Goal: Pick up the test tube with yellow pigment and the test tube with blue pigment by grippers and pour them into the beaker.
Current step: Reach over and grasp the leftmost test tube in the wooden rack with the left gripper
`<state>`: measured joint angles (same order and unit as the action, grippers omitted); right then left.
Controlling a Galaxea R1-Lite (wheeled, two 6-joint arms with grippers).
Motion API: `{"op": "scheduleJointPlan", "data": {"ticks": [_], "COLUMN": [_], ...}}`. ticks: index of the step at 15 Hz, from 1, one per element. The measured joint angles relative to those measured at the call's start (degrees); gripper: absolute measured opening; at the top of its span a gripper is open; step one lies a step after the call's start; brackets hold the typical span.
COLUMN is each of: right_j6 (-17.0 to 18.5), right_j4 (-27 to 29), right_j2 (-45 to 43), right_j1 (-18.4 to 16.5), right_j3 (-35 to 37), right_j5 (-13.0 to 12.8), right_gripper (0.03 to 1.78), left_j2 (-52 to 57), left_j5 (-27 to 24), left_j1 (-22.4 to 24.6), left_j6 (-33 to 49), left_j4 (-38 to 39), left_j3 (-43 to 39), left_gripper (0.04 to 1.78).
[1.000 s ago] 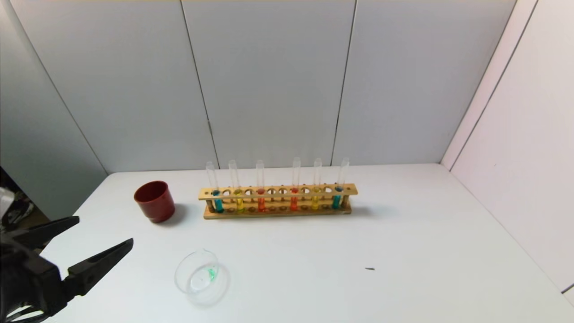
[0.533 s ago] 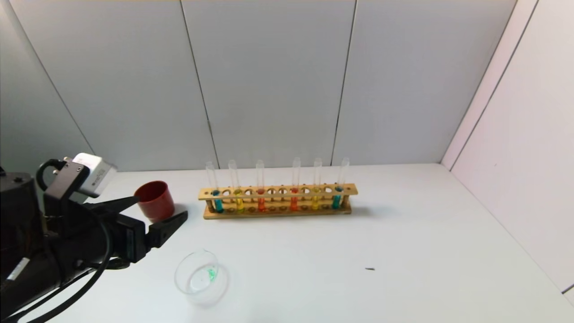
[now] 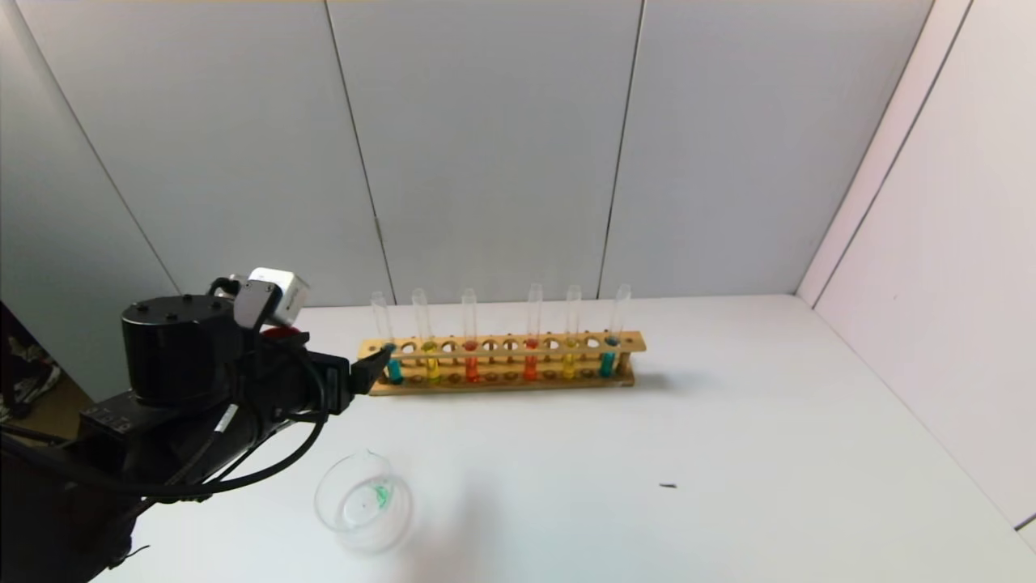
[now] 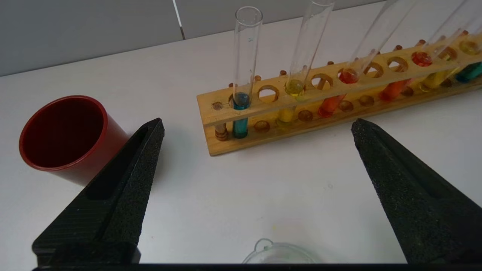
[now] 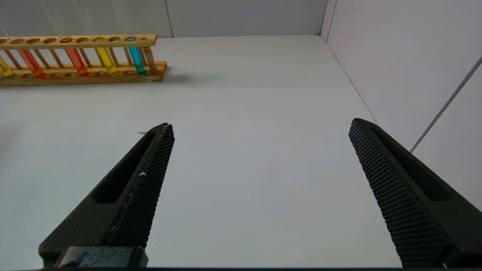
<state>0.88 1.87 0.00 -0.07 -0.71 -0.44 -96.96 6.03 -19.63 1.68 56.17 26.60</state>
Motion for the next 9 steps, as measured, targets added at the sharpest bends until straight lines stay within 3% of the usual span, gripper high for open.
{"op": "scheduleJointPlan", "data": {"ticks": [9], "right_j6": [0.00], "right_j4": [-0.02], "right_j2": [0.00], "right_j1": [0.00], "right_j3": [0.00], "right_j5": [0.00], "right_gripper": [1.70], "left_j2": [-13.04], "left_j5": [0.46], "left_j1": [2.05], "left_j6": [0.21], "left_j4": [2.50], "left_j3": [8.81], "left_gripper": [1.75]}}
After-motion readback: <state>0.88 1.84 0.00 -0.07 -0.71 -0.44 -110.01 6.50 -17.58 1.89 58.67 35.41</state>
